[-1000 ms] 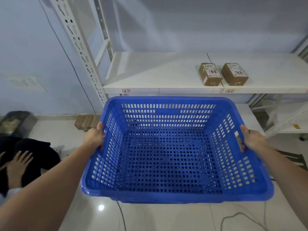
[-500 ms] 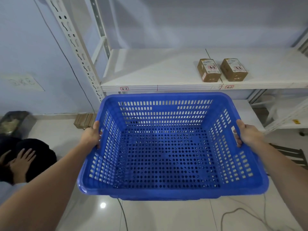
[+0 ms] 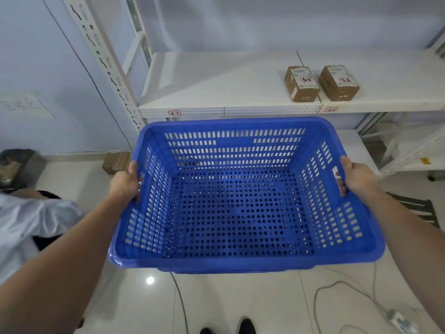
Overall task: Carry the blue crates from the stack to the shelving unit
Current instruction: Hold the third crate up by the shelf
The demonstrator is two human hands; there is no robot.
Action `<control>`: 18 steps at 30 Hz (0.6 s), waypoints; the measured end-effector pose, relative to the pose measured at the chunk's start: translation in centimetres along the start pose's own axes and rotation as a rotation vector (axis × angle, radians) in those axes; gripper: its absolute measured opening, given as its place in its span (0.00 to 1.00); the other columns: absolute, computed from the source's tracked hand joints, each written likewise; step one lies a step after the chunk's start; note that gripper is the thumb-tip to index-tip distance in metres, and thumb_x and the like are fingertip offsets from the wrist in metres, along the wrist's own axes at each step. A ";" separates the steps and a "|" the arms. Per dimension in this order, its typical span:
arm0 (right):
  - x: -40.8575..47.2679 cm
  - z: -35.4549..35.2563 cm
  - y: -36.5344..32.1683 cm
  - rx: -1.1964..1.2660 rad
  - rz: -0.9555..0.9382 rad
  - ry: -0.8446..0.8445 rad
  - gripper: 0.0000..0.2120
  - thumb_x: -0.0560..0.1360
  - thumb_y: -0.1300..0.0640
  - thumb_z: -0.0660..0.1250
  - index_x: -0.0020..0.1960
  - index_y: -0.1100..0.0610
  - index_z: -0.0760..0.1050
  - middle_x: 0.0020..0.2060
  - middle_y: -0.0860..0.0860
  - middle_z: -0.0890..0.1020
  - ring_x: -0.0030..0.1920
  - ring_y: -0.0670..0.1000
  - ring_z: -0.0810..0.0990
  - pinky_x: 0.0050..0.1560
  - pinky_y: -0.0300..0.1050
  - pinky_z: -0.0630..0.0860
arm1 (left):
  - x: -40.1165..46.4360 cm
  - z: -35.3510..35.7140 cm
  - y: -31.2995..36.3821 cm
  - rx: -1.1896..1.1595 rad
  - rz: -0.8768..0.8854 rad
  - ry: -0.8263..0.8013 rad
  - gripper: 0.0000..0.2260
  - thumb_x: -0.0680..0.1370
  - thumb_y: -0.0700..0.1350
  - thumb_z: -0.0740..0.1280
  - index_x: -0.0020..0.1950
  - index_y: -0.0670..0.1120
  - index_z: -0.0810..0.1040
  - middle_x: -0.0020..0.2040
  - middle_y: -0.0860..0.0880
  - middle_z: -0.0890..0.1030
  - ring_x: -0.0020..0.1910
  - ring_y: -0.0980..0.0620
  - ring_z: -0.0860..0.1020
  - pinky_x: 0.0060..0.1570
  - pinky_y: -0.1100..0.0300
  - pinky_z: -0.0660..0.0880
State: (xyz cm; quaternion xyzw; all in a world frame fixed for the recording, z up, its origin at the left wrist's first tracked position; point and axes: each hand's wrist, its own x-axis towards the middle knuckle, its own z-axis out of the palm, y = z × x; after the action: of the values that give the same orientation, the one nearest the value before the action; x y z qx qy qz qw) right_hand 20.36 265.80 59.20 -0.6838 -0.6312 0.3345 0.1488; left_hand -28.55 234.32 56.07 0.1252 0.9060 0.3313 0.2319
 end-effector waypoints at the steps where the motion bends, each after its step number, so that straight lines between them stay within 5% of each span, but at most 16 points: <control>1: 0.0 0.0 -0.1 0.002 -0.009 0.008 0.35 0.82 0.37 0.51 0.42 0.66 0.78 0.29 0.61 0.81 0.28 0.62 0.80 0.43 0.61 0.82 | 0.0 0.0 0.1 0.002 0.007 0.008 0.34 0.80 0.67 0.51 0.39 0.38 0.77 0.29 0.41 0.77 0.26 0.42 0.76 0.40 0.43 0.80; 9: -0.6 0.0 0.1 -0.175 -0.067 0.056 0.33 0.85 0.42 0.51 0.42 0.68 0.79 0.26 0.56 0.82 0.32 0.56 0.82 0.35 0.45 0.71 | 0.1 -0.3 -0.9 0.041 0.042 0.023 0.36 0.81 0.66 0.50 0.45 0.36 0.80 0.34 0.39 0.81 0.26 0.41 0.79 0.38 0.46 0.80; 12: -1.2 0.1 -0.1 -0.313 -0.203 0.241 0.23 0.84 0.46 0.56 0.55 0.66 0.76 0.44 0.66 0.83 0.45 0.66 0.80 0.44 0.55 0.77 | -0.2 -0.6 -0.9 0.061 0.036 0.052 0.32 0.81 0.65 0.50 0.50 0.37 0.78 0.41 0.40 0.84 0.30 0.40 0.82 0.36 0.50 0.77; 16: -3.3 -0.1 -0.7 -0.427 -0.263 0.219 0.23 0.83 0.48 0.58 0.70 0.64 0.69 0.63 0.68 0.76 0.61 0.69 0.75 0.58 0.60 0.73 | -2.4 -1.2 -0.1 0.225 0.176 0.213 0.20 0.82 0.55 0.57 0.62 0.39 0.72 0.62 0.35 0.78 0.61 0.33 0.76 0.59 0.41 0.72; 18: -3.9 -0.4 -0.9 -0.507 -0.314 0.152 0.27 0.82 0.48 0.58 0.74 0.65 0.65 0.69 0.67 0.71 0.67 0.70 0.70 0.65 0.62 0.69 | -3.8 -1.8 0.6 0.362 0.344 0.213 0.19 0.82 0.52 0.59 0.66 0.39 0.71 0.66 0.37 0.74 0.65 0.34 0.72 0.62 0.40 0.69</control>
State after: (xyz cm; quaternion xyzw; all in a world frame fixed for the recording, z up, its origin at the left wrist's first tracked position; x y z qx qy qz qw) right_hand 19.99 262.23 61.11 -0.6164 -0.7794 0.0873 0.0700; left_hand -26.13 232.34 58.97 0.2812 0.9351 0.2099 0.0492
